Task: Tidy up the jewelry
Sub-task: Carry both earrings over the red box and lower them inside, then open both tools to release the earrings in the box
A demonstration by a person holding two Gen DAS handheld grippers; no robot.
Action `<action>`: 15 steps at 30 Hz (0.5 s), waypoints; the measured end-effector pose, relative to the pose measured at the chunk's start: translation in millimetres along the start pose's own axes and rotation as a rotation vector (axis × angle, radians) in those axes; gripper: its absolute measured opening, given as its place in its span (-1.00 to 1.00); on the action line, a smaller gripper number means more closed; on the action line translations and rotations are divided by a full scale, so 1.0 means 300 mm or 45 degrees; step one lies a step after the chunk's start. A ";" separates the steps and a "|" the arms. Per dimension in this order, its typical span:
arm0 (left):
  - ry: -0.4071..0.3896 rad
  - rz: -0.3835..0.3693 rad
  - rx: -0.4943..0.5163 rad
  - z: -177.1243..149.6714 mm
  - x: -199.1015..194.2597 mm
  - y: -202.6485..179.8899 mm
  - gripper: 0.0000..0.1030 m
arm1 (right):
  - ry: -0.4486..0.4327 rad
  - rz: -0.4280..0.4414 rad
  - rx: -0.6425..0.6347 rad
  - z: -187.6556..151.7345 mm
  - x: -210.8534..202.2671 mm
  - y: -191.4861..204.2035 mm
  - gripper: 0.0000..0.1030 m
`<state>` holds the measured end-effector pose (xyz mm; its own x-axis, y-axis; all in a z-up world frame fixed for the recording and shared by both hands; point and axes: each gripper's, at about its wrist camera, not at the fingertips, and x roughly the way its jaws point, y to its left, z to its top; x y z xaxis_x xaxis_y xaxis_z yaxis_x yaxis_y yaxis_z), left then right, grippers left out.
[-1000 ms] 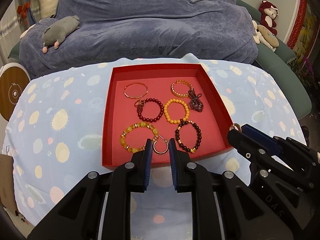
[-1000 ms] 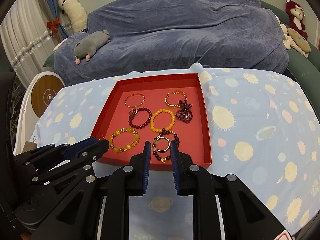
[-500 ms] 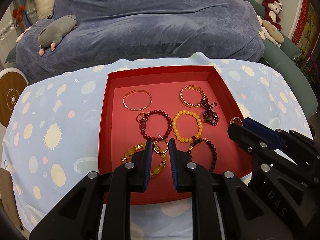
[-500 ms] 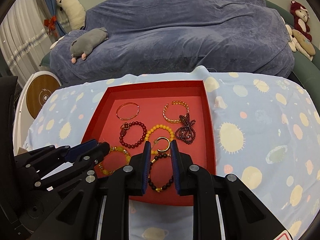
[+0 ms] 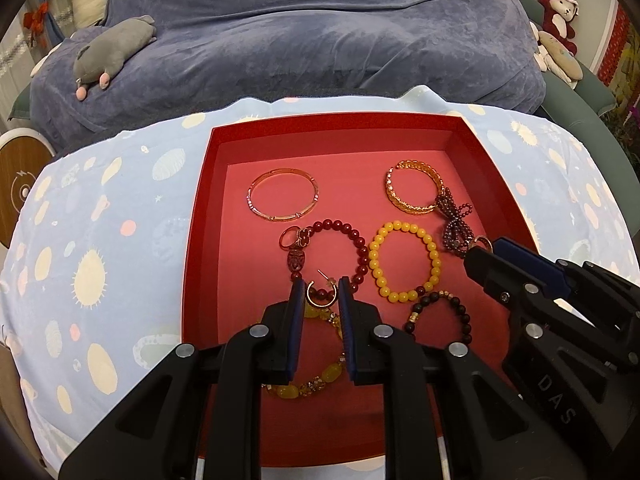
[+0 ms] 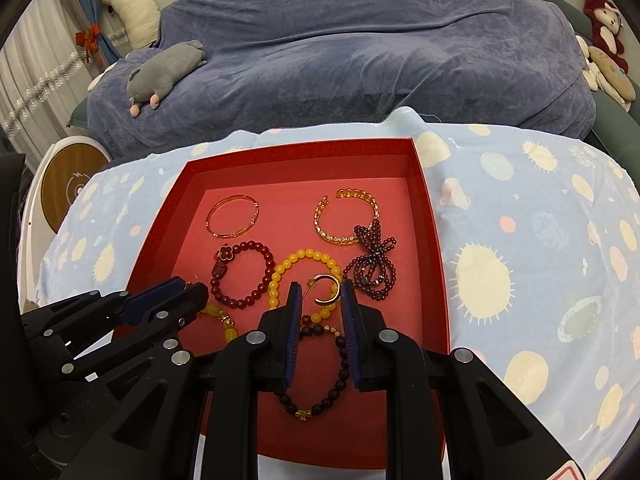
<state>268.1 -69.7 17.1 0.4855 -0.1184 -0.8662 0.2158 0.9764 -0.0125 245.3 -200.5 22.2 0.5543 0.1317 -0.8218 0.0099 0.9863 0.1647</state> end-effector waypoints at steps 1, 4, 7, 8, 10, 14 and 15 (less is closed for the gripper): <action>0.002 0.001 -0.002 0.001 0.006 0.002 -0.68 | 0.002 0.000 0.000 0.001 0.007 0.000 -0.63; 0.010 0.001 -0.005 0.002 0.025 0.003 -0.67 | 0.009 0.000 0.000 0.006 0.026 -0.002 -0.63; 0.016 0.005 -0.002 0.006 0.040 0.001 -0.67 | 0.015 -0.002 -0.002 0.011 0.042 -0.003 -0.63; 0.017 0.006 -0.001 0.008 0.044 0.000 -0.68 | 0.017 -0.001 -0.004 0.012 0.047 -0.003 -0.63; 0.018 0.006 -0.005 0.009 0.047 -0.002 -0.67 | 0.022 -0.002 -0.003 0.015 0.055 -0.003 -0.63; 0.026 0.007 -0.011 0.016 0.065 -0.003 -0.67 | 0.035 -0.007 -0.008 0.015 0.076 -0.001 -0.63; 0.028 0.006 -0.013 0.019 0.069 0.000 -0.67 | 0.039 -0.007 -0.010 0.014 0.080 0.000 -0.63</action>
<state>282.9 -73.2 2.1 0.4677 -0.1097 -0.8771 0.2045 0.9788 -0.0134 262.0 -197.9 4.8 0.5287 0.1292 -0.8389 0.0065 0.9877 0.1562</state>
